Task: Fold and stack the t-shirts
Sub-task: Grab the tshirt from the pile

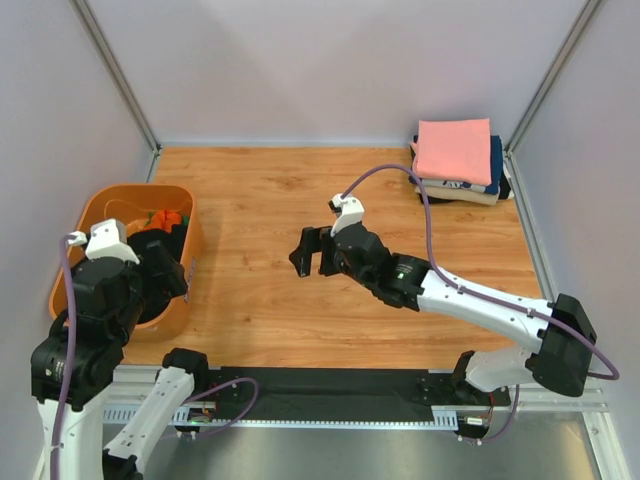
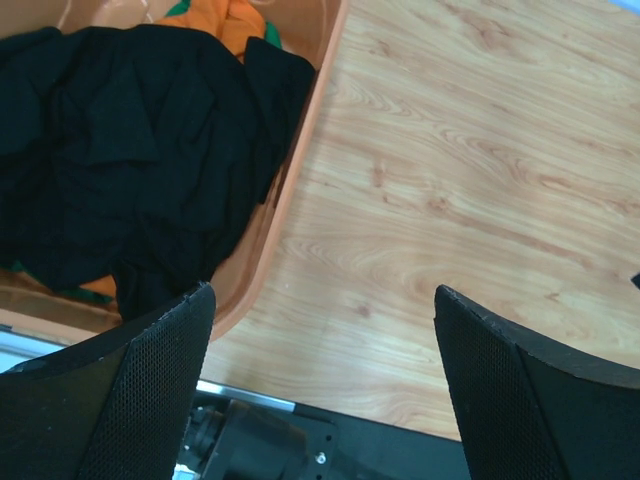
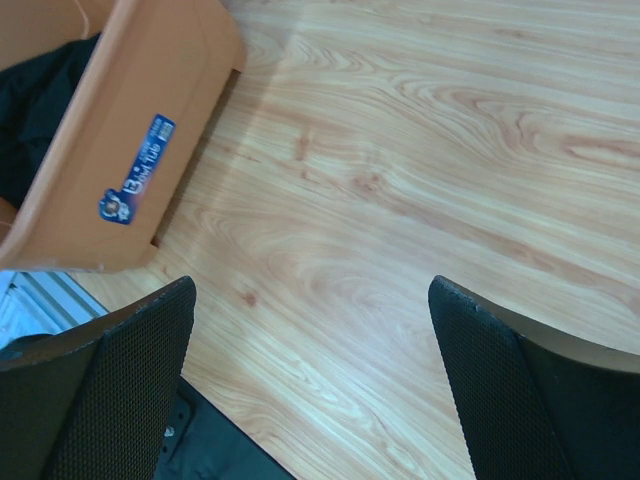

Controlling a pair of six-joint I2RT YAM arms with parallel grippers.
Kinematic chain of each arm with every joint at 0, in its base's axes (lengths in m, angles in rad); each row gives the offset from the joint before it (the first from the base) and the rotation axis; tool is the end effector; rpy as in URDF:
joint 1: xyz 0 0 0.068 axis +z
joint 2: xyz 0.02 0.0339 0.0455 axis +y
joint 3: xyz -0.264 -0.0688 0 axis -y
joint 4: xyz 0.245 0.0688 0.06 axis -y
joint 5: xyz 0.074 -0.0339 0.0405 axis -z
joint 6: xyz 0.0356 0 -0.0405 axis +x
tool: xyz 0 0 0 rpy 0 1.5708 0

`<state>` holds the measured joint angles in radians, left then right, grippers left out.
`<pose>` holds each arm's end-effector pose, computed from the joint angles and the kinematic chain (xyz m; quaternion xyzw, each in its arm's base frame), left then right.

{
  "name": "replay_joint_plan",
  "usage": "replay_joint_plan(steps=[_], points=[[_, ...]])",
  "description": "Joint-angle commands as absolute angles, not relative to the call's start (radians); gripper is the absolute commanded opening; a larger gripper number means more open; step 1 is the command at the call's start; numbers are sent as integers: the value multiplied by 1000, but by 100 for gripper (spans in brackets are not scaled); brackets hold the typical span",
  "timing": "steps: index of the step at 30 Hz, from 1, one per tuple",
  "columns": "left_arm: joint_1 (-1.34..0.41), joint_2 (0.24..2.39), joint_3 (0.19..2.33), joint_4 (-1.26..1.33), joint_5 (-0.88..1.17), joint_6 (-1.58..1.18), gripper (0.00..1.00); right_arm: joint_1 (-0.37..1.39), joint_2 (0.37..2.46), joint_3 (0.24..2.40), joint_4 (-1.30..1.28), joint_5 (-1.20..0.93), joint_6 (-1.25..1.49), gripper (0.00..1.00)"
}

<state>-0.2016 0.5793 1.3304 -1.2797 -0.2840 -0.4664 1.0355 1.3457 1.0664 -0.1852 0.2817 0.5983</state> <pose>0.0320 0.0036 0.4145 -0.1832 0.8417 -0.0456 0.5058 0.1666 0.2615 0.3125 -0.1107 0.8384 0.2975 0.4431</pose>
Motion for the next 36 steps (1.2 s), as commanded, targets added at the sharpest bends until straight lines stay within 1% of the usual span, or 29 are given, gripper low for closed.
replay_joint_plan(steps=[1,4,7,12,14,15,17,18,19,21,24,25,27,28,29,31,34,36], points=[[-204,609,1327,-1218,-328,-417,96,1026,1313,1013,-169,314,571,100],[-204,629,1304,-1212,-359,-408,96,1025,1299,991,-170,314,560,100],[-204,684,1296,-1259,-475,-449,100,1023,1292,965,-172,314,560,100],[-190,793,1279,-1240,-503,-433,100,1022,1273,921,-189,305,572,100],[-129,848,1269,-1211,-489,-423,100,1022,1260,904,-190,304,578,100],[-94,863,1263,-1192,-438,-416,100,1020,1255,890,-192,307,580,100],[62,899,1226,-1123,-346,-388,100,1020,1238,873,-196,310,580,100],[124,938,1195,-1097,-246,-374,100,1019,1232,867,-198,313,580,100],[202,968,1187,-1083,-232,-371,100,1019,1226,852,-199,313,580,100],[238,1064,1183,-1062,-200,-388,100,1016,1206,838,-201,314,578,100],[382,1156,1138,-994,-65,-466,100,1006,1190,816,-202,304,583,100],[437,1173,1132,-988,-66,-504,100,1003,1187,815,-204,298,581,100],[463,1195,1121,-954,-165,-512,100,1002,1177,808,-209,287,577,100],[468,1195,1118,-937,-234,-514,100,1002,1174,807,-209,284,575,100],[474,1195,1114,-911,-347,-520,100,1002,1169,805,-209,284,574,100],[520,1201,1088,-890,-350,-532,100,1000,1170,807,-210,267,560,100],[584,1232,1051,-861,-279,-571,100,999,1178,816,-218,256,540,100],[587,1255,1022,-802,-259,-580,100,999,1184,822,-227,256,537,100]])
